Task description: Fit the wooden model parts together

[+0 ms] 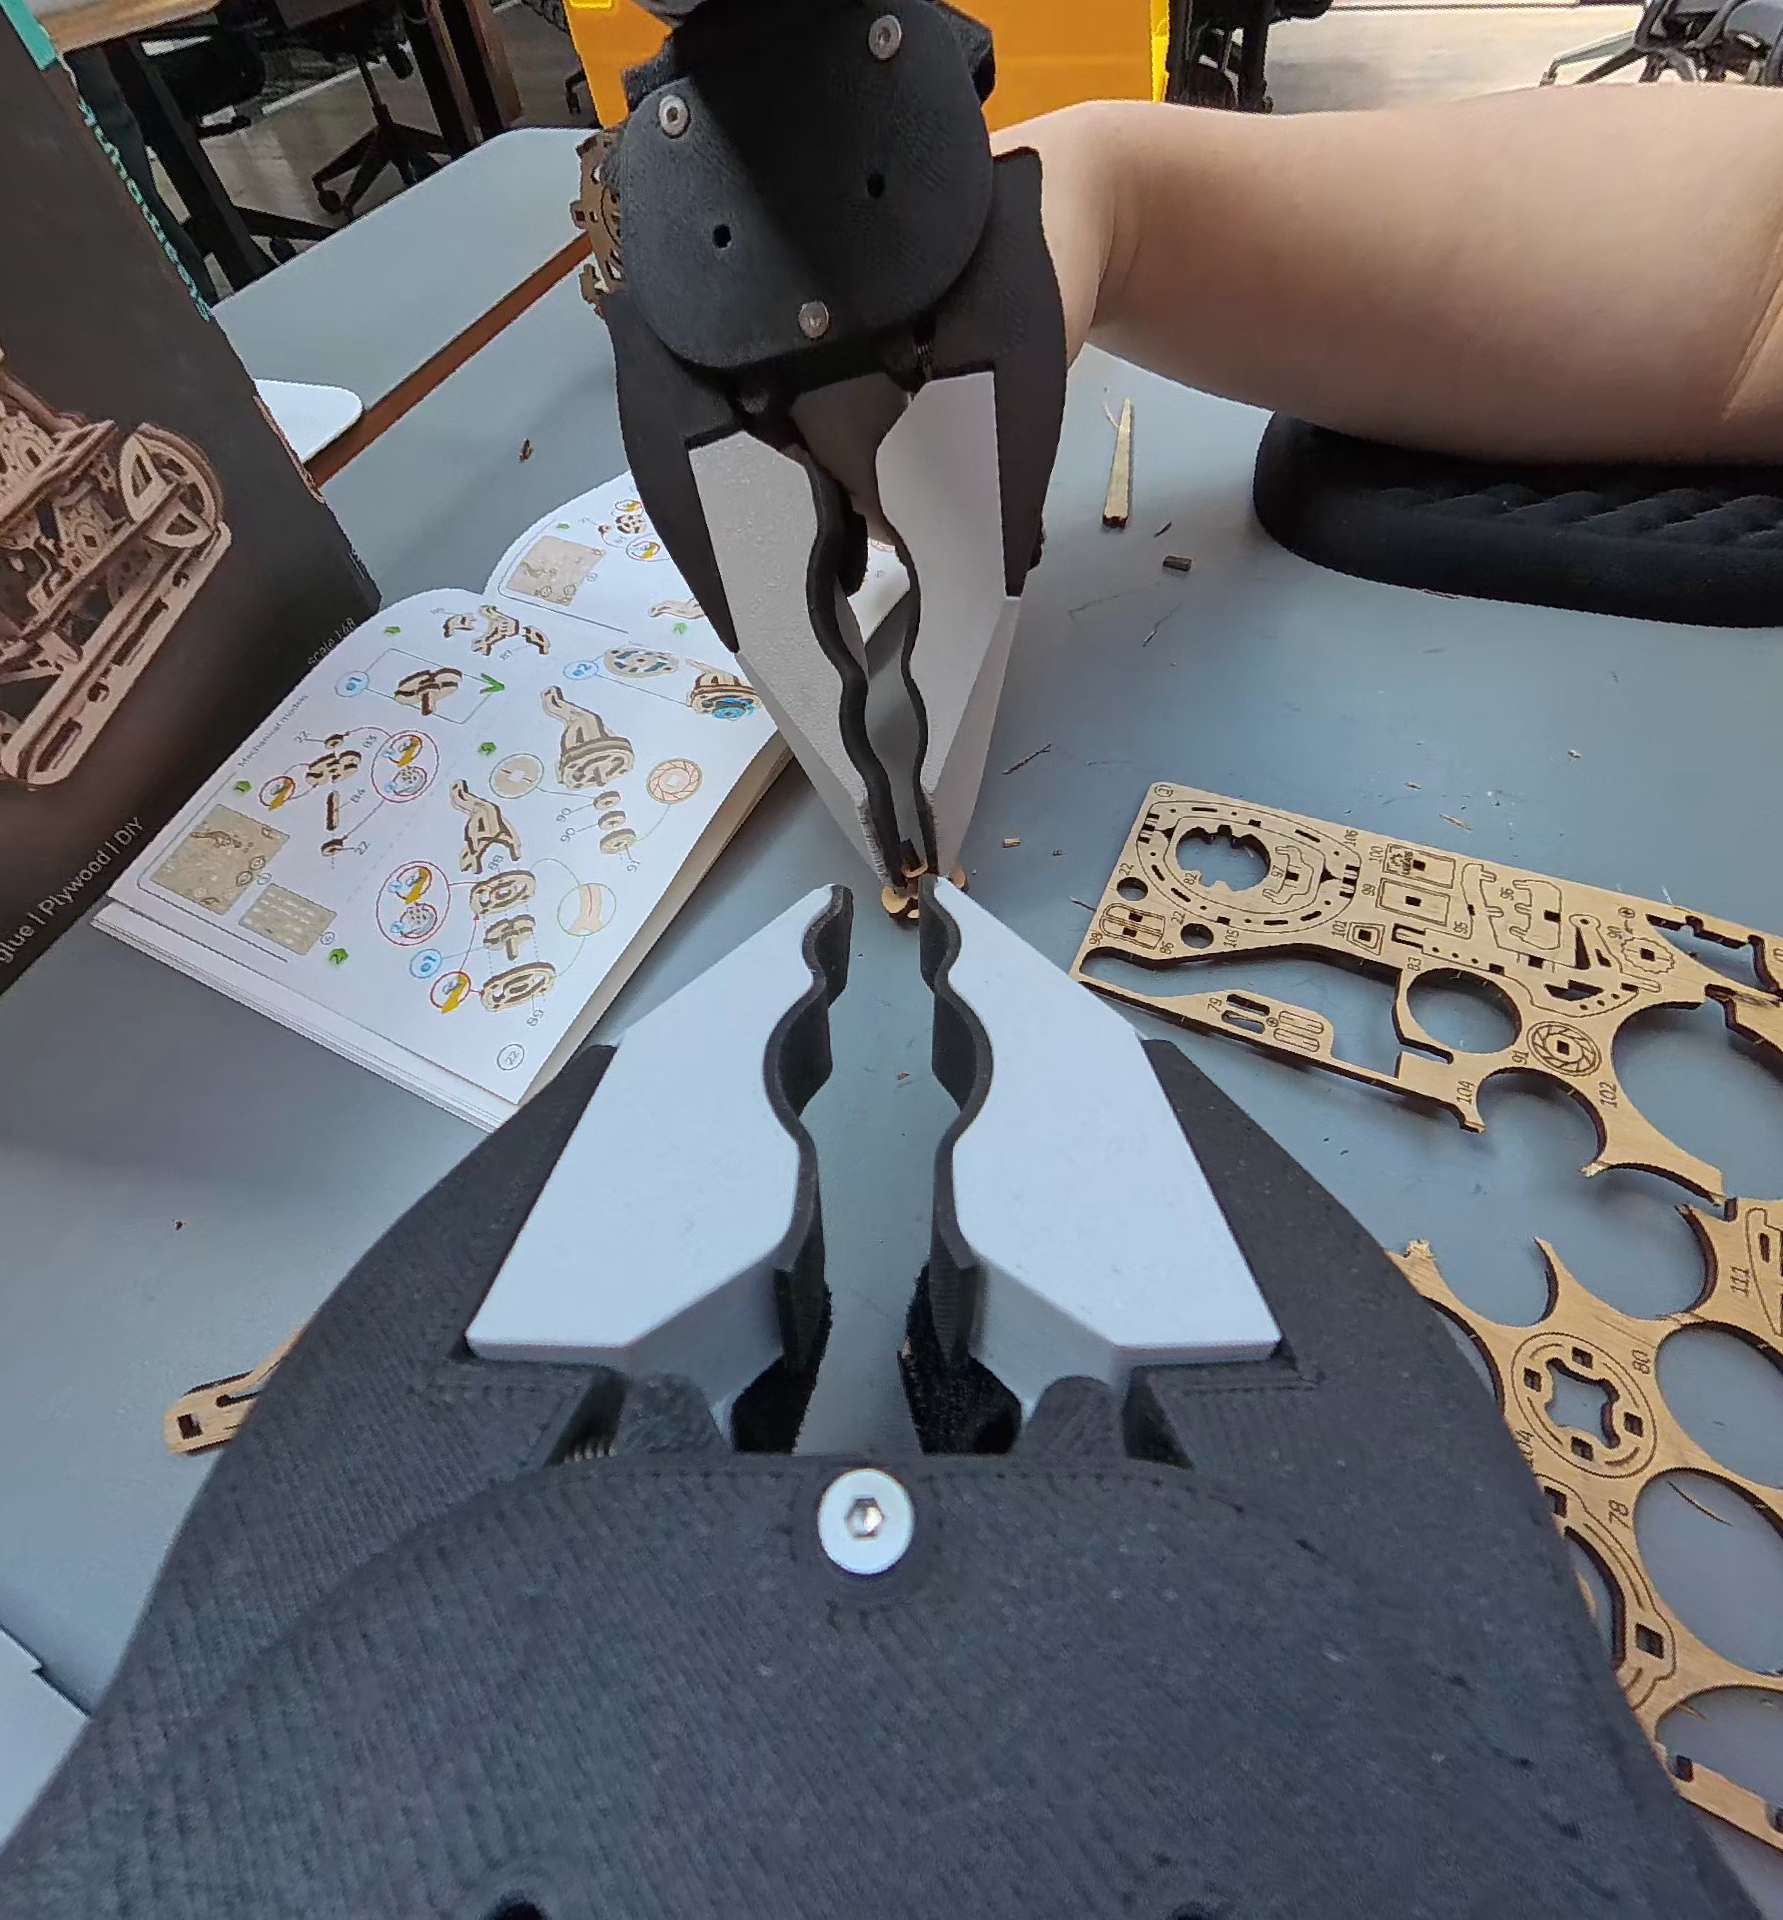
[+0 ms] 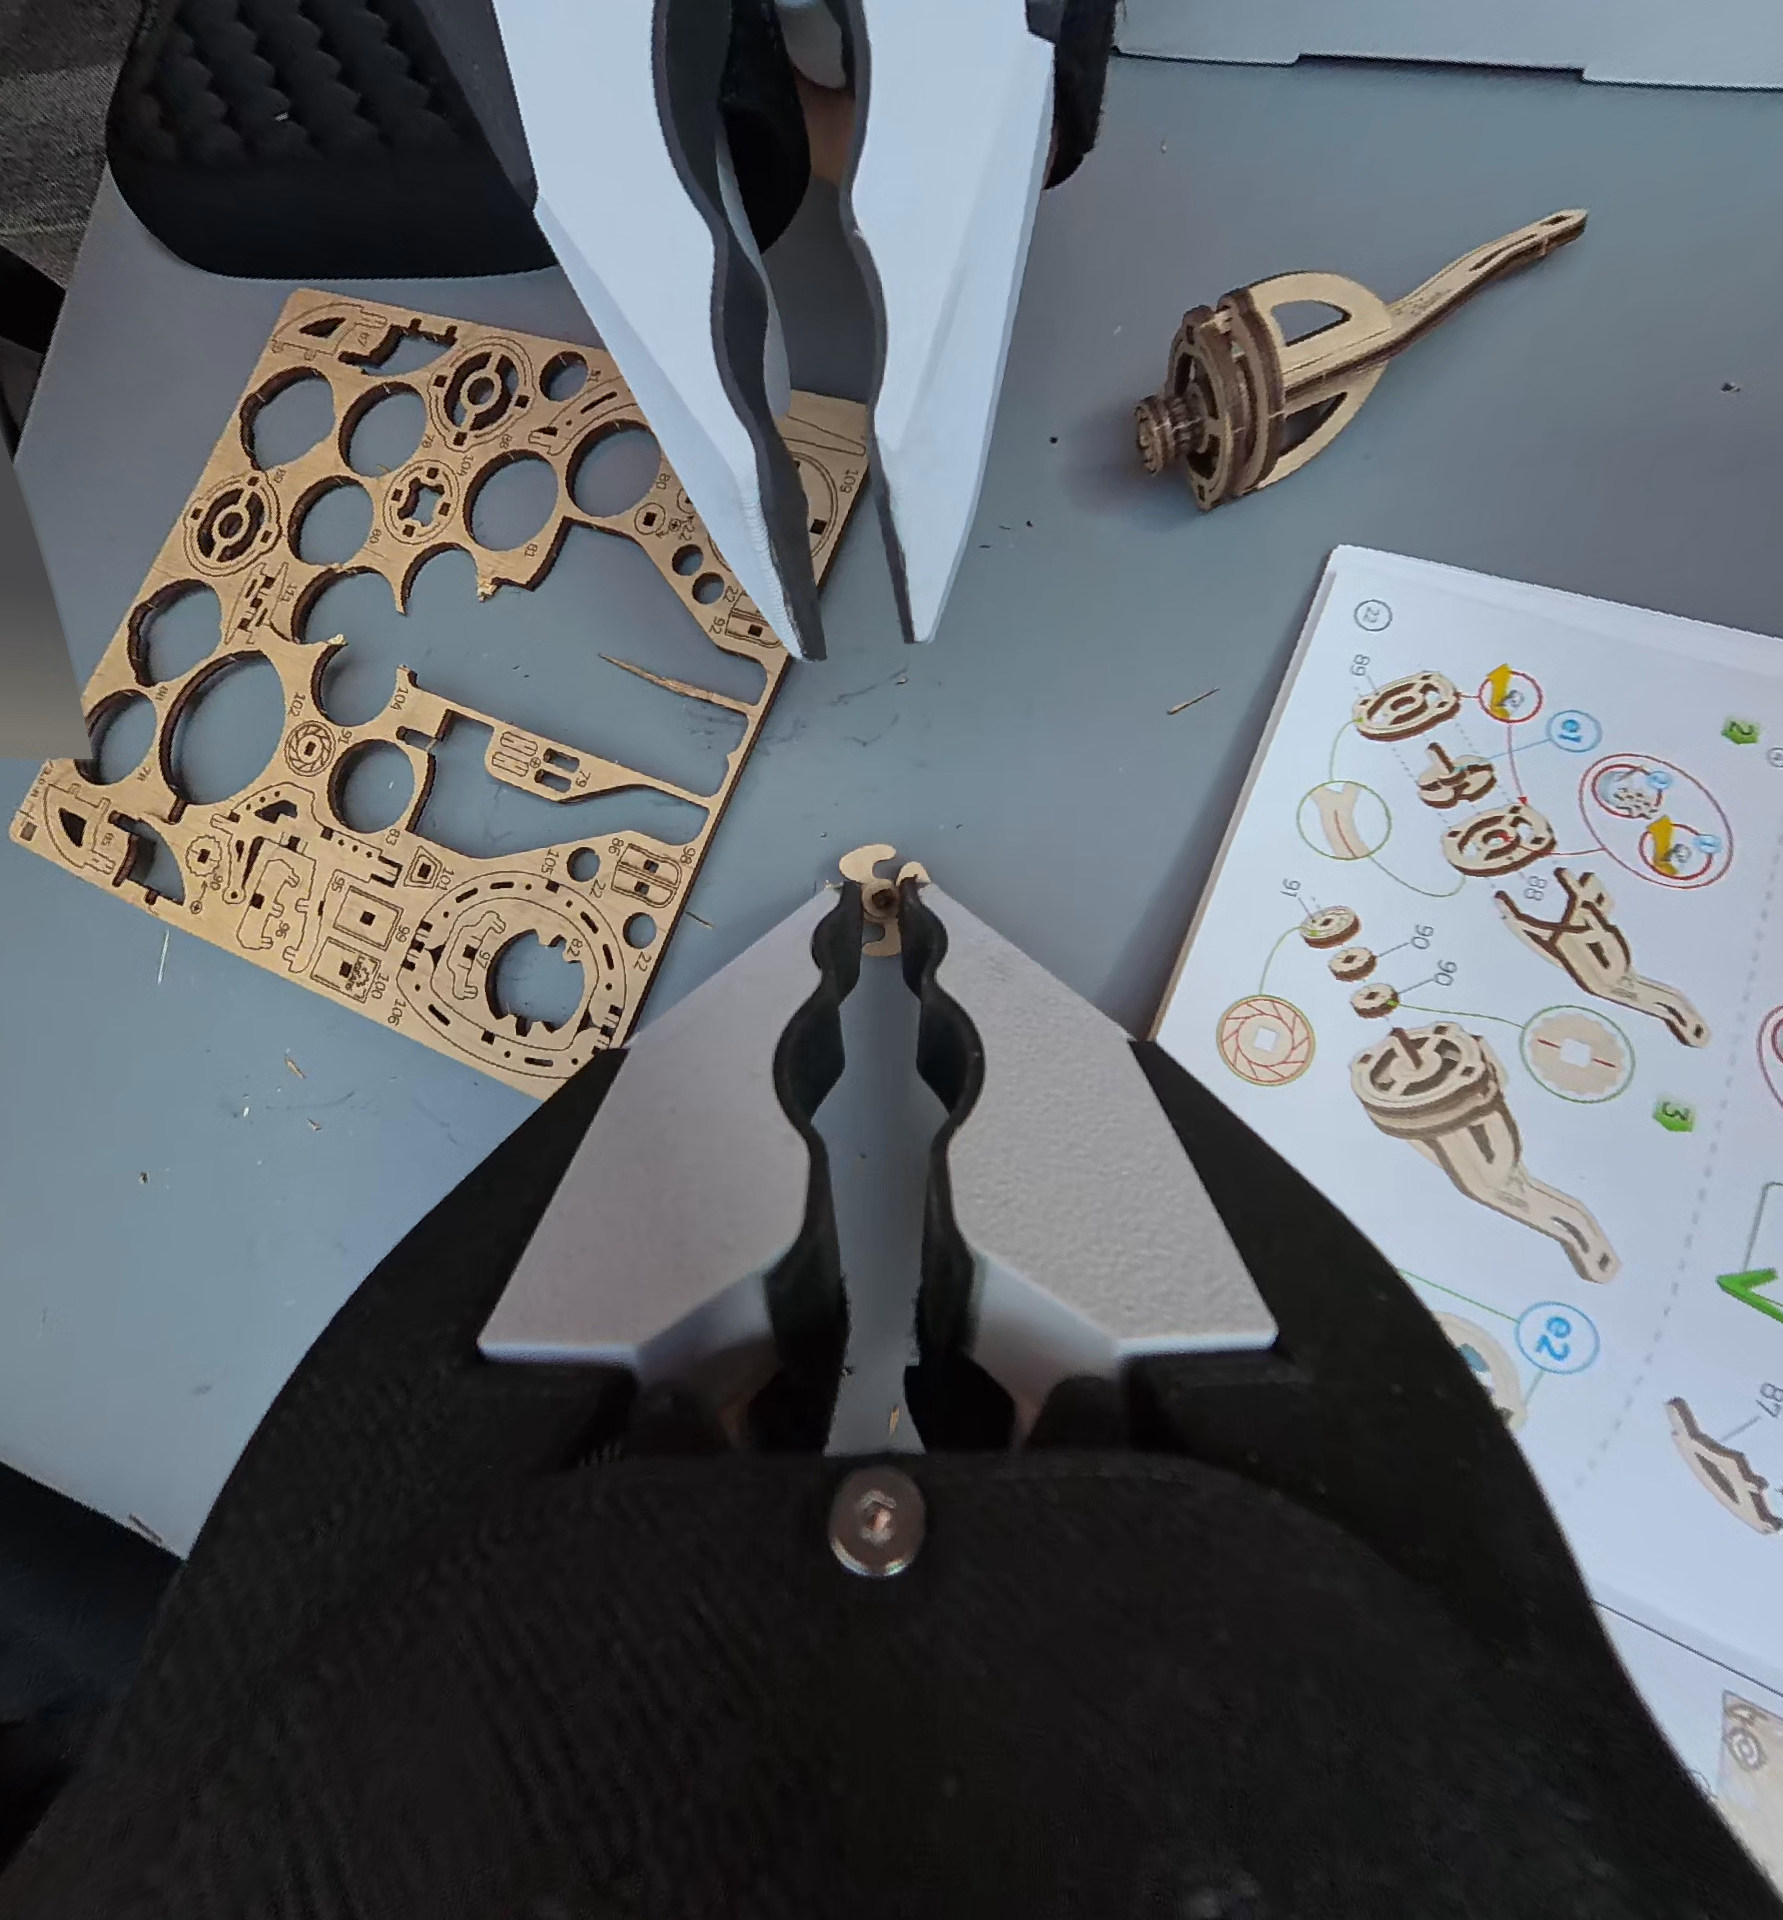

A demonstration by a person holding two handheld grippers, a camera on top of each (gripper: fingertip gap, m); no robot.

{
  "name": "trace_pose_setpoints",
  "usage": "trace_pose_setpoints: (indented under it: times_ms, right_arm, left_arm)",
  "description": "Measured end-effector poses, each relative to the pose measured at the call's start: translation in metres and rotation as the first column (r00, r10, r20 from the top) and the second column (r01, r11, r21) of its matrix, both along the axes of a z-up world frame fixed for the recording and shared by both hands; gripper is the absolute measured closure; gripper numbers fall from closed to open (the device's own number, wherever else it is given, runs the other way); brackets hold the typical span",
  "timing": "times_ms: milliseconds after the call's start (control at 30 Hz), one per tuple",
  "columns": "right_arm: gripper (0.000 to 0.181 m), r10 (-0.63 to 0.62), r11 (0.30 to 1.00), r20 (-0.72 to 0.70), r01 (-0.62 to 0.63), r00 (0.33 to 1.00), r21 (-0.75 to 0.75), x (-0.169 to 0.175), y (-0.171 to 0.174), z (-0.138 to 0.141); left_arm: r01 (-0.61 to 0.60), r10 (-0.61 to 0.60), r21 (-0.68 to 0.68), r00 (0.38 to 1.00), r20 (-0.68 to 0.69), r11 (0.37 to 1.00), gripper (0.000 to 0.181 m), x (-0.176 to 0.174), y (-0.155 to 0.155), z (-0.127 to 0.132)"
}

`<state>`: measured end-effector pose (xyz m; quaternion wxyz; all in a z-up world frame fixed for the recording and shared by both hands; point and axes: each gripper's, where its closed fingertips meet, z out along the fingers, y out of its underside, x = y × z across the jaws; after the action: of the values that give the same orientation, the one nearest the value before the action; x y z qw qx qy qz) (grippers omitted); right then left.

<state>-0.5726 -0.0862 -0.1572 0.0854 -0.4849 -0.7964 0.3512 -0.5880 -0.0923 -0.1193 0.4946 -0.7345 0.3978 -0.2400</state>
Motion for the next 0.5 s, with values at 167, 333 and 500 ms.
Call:
trace_pose_setpoints:
  times_ms: [167, 333, 500]
  right_arm:
    - [0.175, 0.000, 1.000, -0.004, 0.000, 1.000, 0.007, 0.0001, 0.0006, 0.0003]
    - [0.175, 0.001, 1.000, -0.015, -0.001, 1.000, 0.004, -0.0006, 0.0003, 0.0018]
    - [0.175, 0.002, 1.000, -0.015, -0.001, 1.000, 0.020, -0.0002, 0.0017, 0.0007]
  left_arm:
    - [0.001, -0.001, -0.001, 1.000, 0.000, 1.000, 0.170, 0.0000, 0.0000, 0.0000]
    - [0.001, -0.001, -0.002, 1.000, 0.001, 1.000, 0.170, 0.0000, 0.0000, -0.0001]
    - [0.003, -0.003, 0.000, 1.000, -0.007, 1.000, 0.170, 0.0005, -0.0004, -0.0010]
